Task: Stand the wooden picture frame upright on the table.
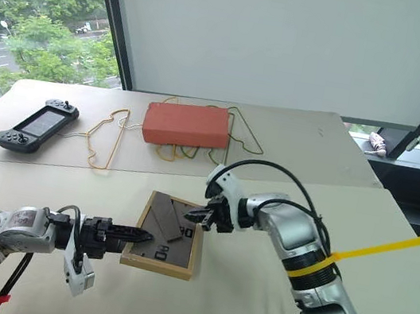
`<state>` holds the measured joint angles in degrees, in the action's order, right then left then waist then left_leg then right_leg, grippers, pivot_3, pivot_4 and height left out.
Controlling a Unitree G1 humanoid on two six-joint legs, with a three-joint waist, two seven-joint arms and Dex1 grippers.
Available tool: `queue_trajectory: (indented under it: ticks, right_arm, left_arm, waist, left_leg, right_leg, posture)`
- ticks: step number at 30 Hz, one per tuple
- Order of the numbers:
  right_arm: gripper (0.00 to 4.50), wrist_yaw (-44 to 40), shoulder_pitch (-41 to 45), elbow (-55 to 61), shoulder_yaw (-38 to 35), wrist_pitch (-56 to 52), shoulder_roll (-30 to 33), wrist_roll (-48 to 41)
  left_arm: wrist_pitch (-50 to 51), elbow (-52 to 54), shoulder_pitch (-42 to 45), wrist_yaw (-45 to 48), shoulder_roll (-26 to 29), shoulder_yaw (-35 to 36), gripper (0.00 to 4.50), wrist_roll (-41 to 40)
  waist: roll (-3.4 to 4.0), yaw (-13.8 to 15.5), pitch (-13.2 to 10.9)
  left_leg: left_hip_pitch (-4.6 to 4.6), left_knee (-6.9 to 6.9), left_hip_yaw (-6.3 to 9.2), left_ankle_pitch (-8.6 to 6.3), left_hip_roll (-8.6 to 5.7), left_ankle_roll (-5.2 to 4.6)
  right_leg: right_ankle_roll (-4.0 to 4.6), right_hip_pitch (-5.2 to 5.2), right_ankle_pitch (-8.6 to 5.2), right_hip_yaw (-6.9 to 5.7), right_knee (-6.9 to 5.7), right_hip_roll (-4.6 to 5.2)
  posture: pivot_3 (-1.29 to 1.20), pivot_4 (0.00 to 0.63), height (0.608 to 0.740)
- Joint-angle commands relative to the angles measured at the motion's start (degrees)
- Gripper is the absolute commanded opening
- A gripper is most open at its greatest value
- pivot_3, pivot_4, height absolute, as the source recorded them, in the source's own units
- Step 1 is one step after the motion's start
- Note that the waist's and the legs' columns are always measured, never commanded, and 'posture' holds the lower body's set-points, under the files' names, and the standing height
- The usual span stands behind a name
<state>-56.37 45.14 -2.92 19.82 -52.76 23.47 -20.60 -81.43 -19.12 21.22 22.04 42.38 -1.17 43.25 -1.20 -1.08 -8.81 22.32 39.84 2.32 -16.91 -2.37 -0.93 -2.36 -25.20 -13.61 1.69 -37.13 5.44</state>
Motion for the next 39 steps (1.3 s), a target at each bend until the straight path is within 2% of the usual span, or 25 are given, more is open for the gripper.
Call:
queue_trajectory:
  ticks: [1,3,10,13,15,22,28,33,39]
  right_arm:
    - [0.58,-0.2,1.6,-0.9,-2.8,-0.5,0.2,-1.2]
    - [1.06,-0.9,2.0,-1.0,-4.4,-0.4,0.9,-2.2]
    - [3.55,-2.5,5.6,-6.2,-8.5,-4.5,0.1,-6.2]
    - [4.43,-4.9,7.1,-9.4,-8.1,-7.7,-1.1,-8.2]
    - [4.43,-6.8,8.0,-11.9,-7.1,-10.6,-2.6,-9.6]
    - [4.43,-8.9,8.3,-15.8,-2.3,-9.2,-4.8,-7.1]
    - [4.43,-8.6,8.8,-6.4,-4.0,-14.5,-6.2,-11.6]
    - [4.43,-7.2,9.6,0.4,-8.3,-19.1,-4.7,-15.8]
    - [4.43,-5.5,8.2,4.3,-9.3,-19.0,-2.1,-16.8]
  left_arm:
    - [-0.9,-0.1,1.0,-4.3,0.5,0.3,1.16,1.2]
    - [-0.9,-0.1,0.6,-5.5,1.2,0.1,1.16,1.8]
    - [-0.5,1.1,-0.3,-8.3,2.2,-1.3,1.16,3.1]
    - [-0.2,1.5,0.1,-9.3,2.4,-1.9,1.16,3.4]
    - [-0.4,1.9,0.7,-10.0,2.3,-2.2,1.16,4.0]
    - [0.8,1.0,2.4,-12.3,2.6,-3.6,1.16,6.2]
    - [2.3,0.0,3.5,-14.5,3.2,-4.7,1.16,7.9]
    - [3.1,-0.4,4.0,-16.2,4.1,-5.6,1.16,8.3]
    - [4.5,0.3,4.0,-17.7,4.7,-6.6,1.16,8.0]
  waist:
    - [0.00,0.0,0.0]
    - [0.00,0.0,0.0]
    - [0.00,-0.2,0.0]
    - [0.00,-0.2,0.0]
    - [0.00,-0.2,0.0]
    - [0.01,-0.5,0.0]
    - [0.01,-0.6,0.0]
    - [0.01,-0.4,0.0]
    - [0.01,-0.5,0.0]
  left_leg:
    - [-0.01,0.00,0.00,0.00,0.00,0.00]
    - [-0.01,0.00,0.01,0.01,0.00,0.01]
    - [-0.01,-0.02,0.01,0.00,0.03,0.01]
    - [0.00,-0.02,0.02,0.00,0.03,0.01]
    - [0.00,-0.01,0.02,0.00,0.03,0.01]
    - [-0.01,0.00,0.03,0.01,0.00,0.01]
    - [0.02,0.02,0.10,0.02,0.00,0.03]
    - [0.07,0.03,0.17,0.02,-0.04,0.04]
    - [0.09,0.03,0.26,0.03,-0.10,0.06]
  right_leg:
    - [0.00,0.00,0.00,-0.01,-0.01,0.00]
    - [0.00,0.00,0.00,-0.01,-0.01,0.00]
    - [0.00,-0.04,0.00,-0.03,-0.02,-0.01]
    - [0.00,-0.03,0.00,-0.05,-0.03,0.01]
    - [0.01,-0.03,0.00,-0.05,-0.04,0.02]
    - [0.00,-0.04,0.01,-0.06,-0.07,0.04]
    - [0.00,-0.05,0.01,-0.14,-0.12,0.07]
    - [0.00,-0.07,0.01,-0.29,-0.12,0.16]
    - [0.00,-0.08,0.01,-0.74,-0.13,0.34]
  posture:
    - [0.00,0.150,0.740]
    - [0.00,0.150,0.740]
    - [0.00,0.150,0.740]
    - [0.00,0.150,0.740]
    - [0.00,0.150,0.740]
    - [0.00,0.150,0.740]
    - [0.00,0.150,0.740]
    - [0.00,0.150,0.740]
    - [0.00,0.150,0.740]
